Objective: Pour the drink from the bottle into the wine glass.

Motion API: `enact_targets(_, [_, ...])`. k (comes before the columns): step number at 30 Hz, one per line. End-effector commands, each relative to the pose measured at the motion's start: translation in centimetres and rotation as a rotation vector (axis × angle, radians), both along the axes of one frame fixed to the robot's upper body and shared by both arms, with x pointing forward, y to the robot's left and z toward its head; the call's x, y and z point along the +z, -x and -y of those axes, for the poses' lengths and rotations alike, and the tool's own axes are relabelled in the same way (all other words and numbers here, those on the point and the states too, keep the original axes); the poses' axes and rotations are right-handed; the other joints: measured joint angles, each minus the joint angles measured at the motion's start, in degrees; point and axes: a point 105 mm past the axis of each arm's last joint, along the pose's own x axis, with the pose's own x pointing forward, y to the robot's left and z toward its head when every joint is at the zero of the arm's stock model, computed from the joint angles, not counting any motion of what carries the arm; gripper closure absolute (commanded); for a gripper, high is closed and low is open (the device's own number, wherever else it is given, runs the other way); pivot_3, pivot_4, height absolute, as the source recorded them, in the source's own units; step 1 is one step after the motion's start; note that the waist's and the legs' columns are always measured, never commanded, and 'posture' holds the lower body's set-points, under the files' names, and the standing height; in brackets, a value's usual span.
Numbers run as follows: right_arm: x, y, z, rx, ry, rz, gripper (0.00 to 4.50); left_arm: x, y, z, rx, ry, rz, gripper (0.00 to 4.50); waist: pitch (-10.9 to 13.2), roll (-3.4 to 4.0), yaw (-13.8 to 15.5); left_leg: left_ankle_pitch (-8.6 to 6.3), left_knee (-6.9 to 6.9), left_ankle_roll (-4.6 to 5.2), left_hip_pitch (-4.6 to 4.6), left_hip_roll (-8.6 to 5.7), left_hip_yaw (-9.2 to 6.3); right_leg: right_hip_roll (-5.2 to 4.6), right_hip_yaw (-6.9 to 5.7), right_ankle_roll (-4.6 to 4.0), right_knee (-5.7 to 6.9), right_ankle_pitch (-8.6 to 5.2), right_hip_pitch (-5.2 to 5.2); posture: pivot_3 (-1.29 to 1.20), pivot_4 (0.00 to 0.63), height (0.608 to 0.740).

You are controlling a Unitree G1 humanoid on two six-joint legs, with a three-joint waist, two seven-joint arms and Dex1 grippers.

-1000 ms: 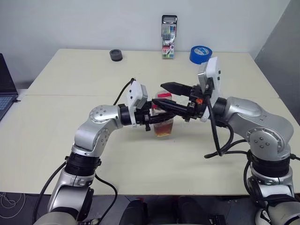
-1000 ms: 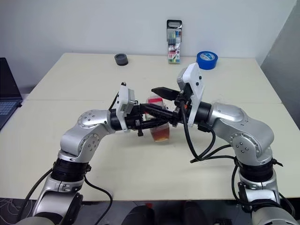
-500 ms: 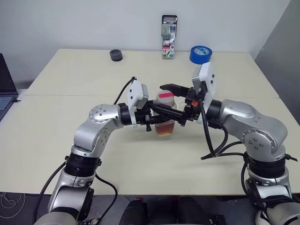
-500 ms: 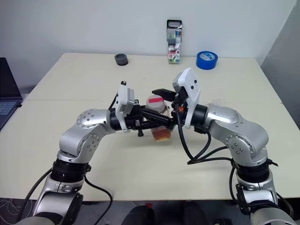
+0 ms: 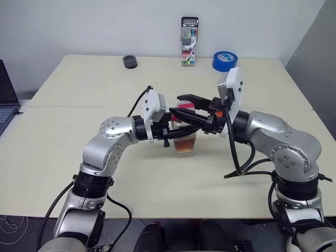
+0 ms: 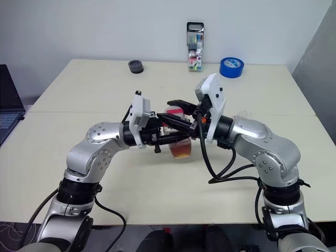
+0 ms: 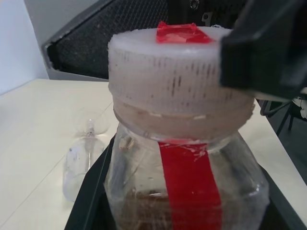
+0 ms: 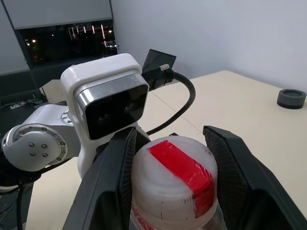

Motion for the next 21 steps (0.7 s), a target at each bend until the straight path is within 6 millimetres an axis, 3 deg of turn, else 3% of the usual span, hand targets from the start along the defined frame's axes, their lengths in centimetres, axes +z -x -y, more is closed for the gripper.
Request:
enact_targets(1, [1.6, 0.8, 0.5, 0.113, 0.004, 0.073, 2.6, 1.6, 2.3, 0.1, -0.086, 0.021, 0.047, 2.71, 0.01, 0.01, -0.03, 0.0, 0.0, 0.0, 0.0, 0.0, 0.0, 0.0, 0.0, 0.0, 0.0, 0.0, 0.0, 0.0, 0.15, 0.74])
enact_targets(7, [2.6, 1.1, 0.5, 0.394, 0.1, 0.065, 2.6, 2.5, 6.3, 0.4, -0.273, 0.01, 0.018, 2.71, 0.03, 0.04, -0.17, -0.1, 0.0, 0.19, 0.04, 0.01, -0.01, 0.01, -0.01, 0.0, 0.02, 0.0, 0.02, 0.0, 0.15, 0.74])
enact_targets(10, [2.7, 0.8, 0.7, 0.442, 0.126, 0.051, 2.6, 2.9, 6.7, 0.6, -0.296, 0.003, 0.026, 2.71, 0.03, 0.04, -0.06, -0.1, 0.0, 0.2, 0.06, 0.01, -0.03, 0.01, -0.04, 0.0, -0.01, 0.0, 0.05, 0.0, 0.15, 0.74])
enact_targets(17, [2.8, 0.8, 3.6, 0.356, 0.125, 0.007, 0.17, 3.2, 3.9, -0.3, -0.15, 0.004, 0.048, 2.71, 0.03, 0.02, 0.46, -0.07, 0.03, 0.14, -0.03, -0.01, -0.06, -0.04, -0.08, 0.0, -0.15, 0.0, 0.07, 0.0, 0.15, 0.74])
enact_targets(21, [2.6, 1.1, 4.4, 0.204, 0.098, 0.038, 0.04, 2.9, 2.7, -0.6, -0.087, 0.012, 0.049, 2.71, 0.04, 0.03, 0.28, -0.05, 0.0, 0.11, -0.03, 0.0, -0.06, -0.04, -0.07, 0.0, -0.11, 0.0, 0.06, 0.0, 0.15, 0.74])
